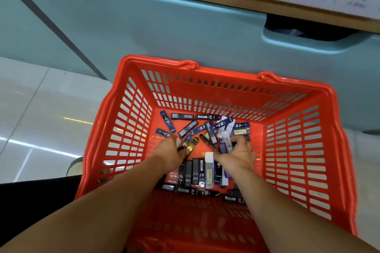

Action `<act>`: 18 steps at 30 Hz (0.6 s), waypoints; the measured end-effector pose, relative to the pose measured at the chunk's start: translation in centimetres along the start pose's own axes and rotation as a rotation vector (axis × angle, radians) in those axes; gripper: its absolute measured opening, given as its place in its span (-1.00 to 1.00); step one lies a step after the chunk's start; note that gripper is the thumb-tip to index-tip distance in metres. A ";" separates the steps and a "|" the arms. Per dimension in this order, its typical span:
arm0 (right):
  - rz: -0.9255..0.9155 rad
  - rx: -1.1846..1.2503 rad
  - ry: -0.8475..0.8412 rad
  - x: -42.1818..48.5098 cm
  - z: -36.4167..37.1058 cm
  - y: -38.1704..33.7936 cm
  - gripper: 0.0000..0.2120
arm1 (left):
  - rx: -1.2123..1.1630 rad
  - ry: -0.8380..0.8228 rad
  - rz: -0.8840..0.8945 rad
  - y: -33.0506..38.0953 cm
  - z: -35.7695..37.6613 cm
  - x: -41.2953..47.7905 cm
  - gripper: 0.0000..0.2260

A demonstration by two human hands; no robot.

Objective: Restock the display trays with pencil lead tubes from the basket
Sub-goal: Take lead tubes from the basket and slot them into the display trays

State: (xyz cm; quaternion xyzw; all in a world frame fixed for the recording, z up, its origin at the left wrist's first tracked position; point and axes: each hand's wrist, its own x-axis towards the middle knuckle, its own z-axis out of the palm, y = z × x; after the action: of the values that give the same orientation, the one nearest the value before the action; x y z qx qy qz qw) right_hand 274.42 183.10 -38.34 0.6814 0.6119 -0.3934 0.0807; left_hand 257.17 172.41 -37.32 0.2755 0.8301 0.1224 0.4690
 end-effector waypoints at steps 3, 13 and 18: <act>0.038 0.047 -0.056 0.0 -0.5 -0.1 -0.45 | -0.058 -0.030 0.001 0.3 0.1 0.0 -0.78; 0.104 0.115 -0.203 0.3 -1.6 -0.9 -0.64 | -0.186 -0.081 0.033 1.7 0.5 0.1 -0.74; 0.150 0.312 -0.179 -0.2 -2.4 -1.1 -0.65 | -0.210 -0.097 0.085 2.4 0.0 -0.8 -0.71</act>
State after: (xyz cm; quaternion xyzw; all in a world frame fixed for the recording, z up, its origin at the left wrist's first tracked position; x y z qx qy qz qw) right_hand 274.50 184.62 -36.10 0.6919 0.4813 -0.5351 0.0574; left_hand 258.34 173.88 -35.66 0.2656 0.7765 0.2151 0.5294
